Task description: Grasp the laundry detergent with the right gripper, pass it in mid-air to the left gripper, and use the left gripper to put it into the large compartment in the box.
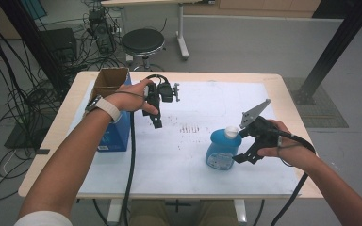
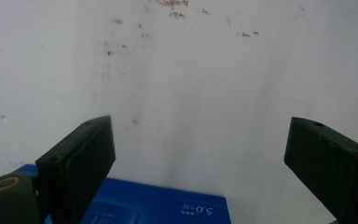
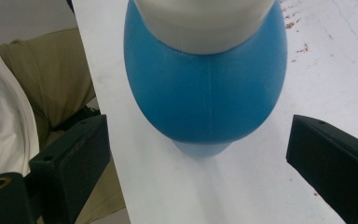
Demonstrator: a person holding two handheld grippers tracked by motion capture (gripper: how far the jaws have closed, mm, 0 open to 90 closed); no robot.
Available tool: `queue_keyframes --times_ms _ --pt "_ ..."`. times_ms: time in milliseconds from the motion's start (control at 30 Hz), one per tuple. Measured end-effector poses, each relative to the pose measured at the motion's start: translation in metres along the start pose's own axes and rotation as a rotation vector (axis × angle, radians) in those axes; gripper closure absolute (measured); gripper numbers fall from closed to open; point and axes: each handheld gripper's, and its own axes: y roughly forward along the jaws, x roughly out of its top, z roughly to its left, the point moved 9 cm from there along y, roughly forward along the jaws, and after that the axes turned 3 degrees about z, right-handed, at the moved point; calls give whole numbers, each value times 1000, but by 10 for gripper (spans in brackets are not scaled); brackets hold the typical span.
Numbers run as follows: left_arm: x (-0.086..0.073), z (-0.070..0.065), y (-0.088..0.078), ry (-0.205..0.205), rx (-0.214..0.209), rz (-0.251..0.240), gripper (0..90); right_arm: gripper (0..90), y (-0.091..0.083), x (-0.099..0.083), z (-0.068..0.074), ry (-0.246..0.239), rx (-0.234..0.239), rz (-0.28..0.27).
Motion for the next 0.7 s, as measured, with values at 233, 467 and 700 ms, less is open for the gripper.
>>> queue_keyframes --times_ms 233,467,700 --pt "0 0 0 -2 1 3 91 60 0 0 0 9 3 -5" --pt "0 0 0 -3 1 2 91 58 1 0 -1 11 2 -6" --pt "0 0 0 -2 1 1 91 58 1 1 -1 6 3 -6"
